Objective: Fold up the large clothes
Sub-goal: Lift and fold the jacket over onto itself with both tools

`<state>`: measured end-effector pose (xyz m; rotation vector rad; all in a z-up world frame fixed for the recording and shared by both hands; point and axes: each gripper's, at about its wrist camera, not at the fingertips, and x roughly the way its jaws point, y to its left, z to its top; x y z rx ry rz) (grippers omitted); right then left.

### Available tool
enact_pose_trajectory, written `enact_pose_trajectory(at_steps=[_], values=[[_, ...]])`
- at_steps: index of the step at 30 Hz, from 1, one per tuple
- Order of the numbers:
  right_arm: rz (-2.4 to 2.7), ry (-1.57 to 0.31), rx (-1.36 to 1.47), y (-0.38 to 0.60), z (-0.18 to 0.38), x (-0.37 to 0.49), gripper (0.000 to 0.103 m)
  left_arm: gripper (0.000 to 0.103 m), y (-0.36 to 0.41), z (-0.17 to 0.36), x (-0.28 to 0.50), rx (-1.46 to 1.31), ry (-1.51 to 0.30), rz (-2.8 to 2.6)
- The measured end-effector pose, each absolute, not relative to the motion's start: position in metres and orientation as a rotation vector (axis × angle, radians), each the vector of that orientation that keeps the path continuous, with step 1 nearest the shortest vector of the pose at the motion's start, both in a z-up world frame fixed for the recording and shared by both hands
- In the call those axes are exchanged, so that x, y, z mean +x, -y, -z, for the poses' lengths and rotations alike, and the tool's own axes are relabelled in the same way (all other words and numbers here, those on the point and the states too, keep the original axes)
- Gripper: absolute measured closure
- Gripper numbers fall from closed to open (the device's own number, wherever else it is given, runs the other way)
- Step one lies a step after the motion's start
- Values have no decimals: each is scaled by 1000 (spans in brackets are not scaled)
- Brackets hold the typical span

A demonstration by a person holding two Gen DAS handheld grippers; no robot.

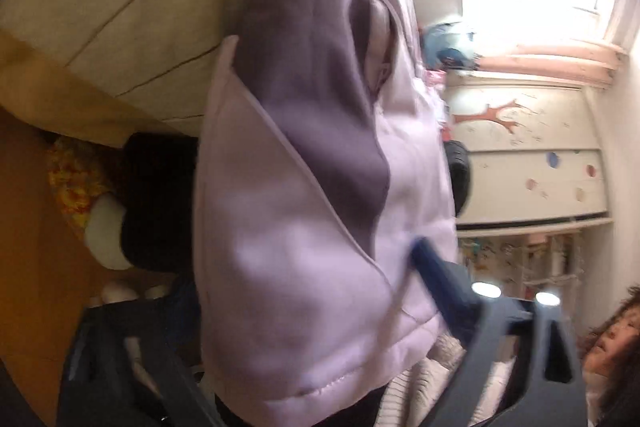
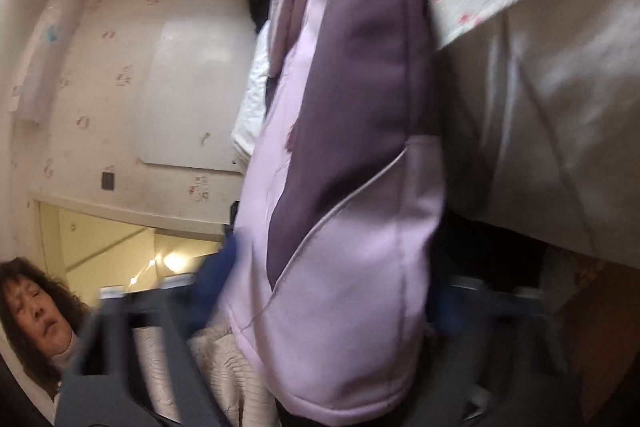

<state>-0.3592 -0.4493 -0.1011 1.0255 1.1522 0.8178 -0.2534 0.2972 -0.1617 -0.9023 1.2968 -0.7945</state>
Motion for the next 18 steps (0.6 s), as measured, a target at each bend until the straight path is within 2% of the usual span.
enact_pose_trajectory(at_steps=[1,2,4,5,8,12,14,16,17,18], values=[[-815,-1147,1019,446,102,-359,70,45,-297,159,-257,-902,-1287,772],[-805,-1126,1006,442,98,-361,74,62,-295,156,-259,-898,-1279,752],[-799,-1067,1007,441,84,-363,82,80,-292,136,-261,-884,-1240,708],[-810,-1011,1010,442,71,-363,83,84,-291,120,-263,-861,-1205,689],[-852,-873,977,439,23,-363,84,88,-299,66,-270,-851,-1064,716],[-939,-810,896,420,-28,-367,84,88,-288,-4,-288,-770,-935,801],[-975,-820,868,418,-37,-376,84,88,-286,-15,-302,-723,-929,851],[-971,-893,875,420,-23,-383,72,86,-286,1,-305,-723,-994,884],[-957,-934,884,429,-13,-391,66,78,-287,16,-305,-732,-1047,894],[-936,-995,900,431,6,-395,55,75,-288,38,-305,-741,-1110,897]])
